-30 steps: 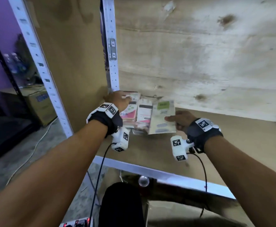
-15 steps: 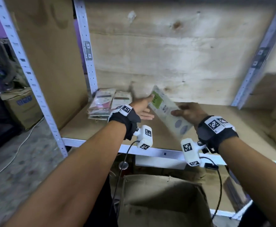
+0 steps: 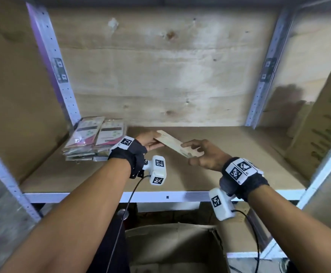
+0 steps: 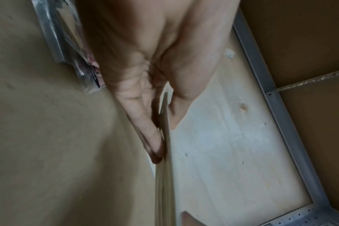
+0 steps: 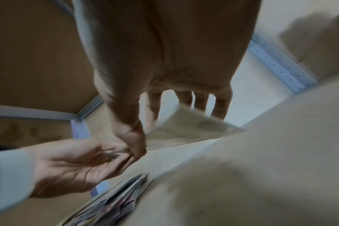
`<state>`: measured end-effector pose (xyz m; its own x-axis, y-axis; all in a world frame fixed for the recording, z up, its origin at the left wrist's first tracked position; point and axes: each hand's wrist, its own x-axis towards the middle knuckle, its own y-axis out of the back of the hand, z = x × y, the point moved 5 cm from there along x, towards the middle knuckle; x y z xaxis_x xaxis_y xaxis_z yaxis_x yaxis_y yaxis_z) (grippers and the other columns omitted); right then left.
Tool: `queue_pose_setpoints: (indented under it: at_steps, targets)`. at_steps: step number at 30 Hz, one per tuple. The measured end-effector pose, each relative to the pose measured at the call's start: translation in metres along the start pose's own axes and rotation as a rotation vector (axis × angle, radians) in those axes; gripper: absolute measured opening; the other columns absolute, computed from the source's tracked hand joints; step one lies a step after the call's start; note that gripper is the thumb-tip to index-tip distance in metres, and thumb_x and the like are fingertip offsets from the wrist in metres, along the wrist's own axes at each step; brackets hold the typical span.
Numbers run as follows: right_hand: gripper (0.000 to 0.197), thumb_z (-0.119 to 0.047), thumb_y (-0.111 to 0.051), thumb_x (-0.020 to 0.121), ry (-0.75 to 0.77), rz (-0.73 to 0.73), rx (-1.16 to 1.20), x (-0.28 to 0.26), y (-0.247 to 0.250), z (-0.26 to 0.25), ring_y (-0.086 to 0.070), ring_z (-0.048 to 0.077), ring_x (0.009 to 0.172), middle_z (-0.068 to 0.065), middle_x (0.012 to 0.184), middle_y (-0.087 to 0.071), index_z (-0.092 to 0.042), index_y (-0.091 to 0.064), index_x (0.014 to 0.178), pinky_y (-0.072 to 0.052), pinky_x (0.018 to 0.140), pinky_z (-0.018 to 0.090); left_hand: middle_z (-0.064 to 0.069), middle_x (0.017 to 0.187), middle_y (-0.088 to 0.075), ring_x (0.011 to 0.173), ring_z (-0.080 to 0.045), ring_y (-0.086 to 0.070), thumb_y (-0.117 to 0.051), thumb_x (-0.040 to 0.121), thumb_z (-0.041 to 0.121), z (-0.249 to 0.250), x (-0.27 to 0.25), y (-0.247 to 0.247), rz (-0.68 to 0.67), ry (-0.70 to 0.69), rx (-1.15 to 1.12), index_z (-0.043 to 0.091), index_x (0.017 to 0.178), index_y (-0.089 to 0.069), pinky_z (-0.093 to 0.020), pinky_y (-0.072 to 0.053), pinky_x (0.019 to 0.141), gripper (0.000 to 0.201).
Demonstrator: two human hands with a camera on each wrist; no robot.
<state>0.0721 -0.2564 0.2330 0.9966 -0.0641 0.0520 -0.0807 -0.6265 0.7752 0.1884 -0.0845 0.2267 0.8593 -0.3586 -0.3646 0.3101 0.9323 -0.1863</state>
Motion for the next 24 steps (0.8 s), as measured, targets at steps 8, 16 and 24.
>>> queue_pose_setpoints:
  at_steps: [8, 16, 24]
  targets:
    - [0.043, -0.032, -0.073, 0.086, -0.168, 0.144, 0.242, 0.016, 0.016, 0.073, -0.064, 0.02, 0.099, 0.005, 0.115, -0.065, -0.02, -0.061, 0.126, -0.053, 0.088, 0.038, -0.017, 0.138, -0.057, 0.121, -0.024, -0.057, -0.056, 0.099, 0.011, -0.016, 0.042, -0.008, 0.028, -0.068, 0.142, 0.001, 0.134, -0.052, -0.036, -0.047, 0.102, 0.037]
    - [0.039, -0.008, -0.077, 0.081, -0.288, -0.076, 0.482, 0.031, 0.008, 0.105, -0.066, 0.004, 0.079, -0.005, 0.094, -0.069, -0.015, -0.061, 0.116, -0.049, 0.06, 0.011, -0.016, 0.132, -0.059, 0.11, -0.019, -0.055, -0.056, 0.099, 0.013, -0.028, 0.069, -0.031, -0.077, -0.041, 0.052, 0.0, 0.135, -0.051, -0.03, -0.047, 0.096, 0.039]
    - [0.039, 0.003, -0.077, 0.076, -0.325, 0.138, 0.781, 0.034, 0.005, 0.117, -0.069, 0.021, 0.082, 0.014, 0.105, -0.071, -0.002, -0.063, 0.113, -0.055, 0.062, 0.023, -0.009, 0.116, -0.067, 0.117, -0.028, -0.06, -0.072, 0.087, 0.008, -0.043, 0.059, -0.057, -0.274, 0.039, 0.289, 0.015, 0.1, -0.066, -0.035, -0.055, 0.09, 0.016]
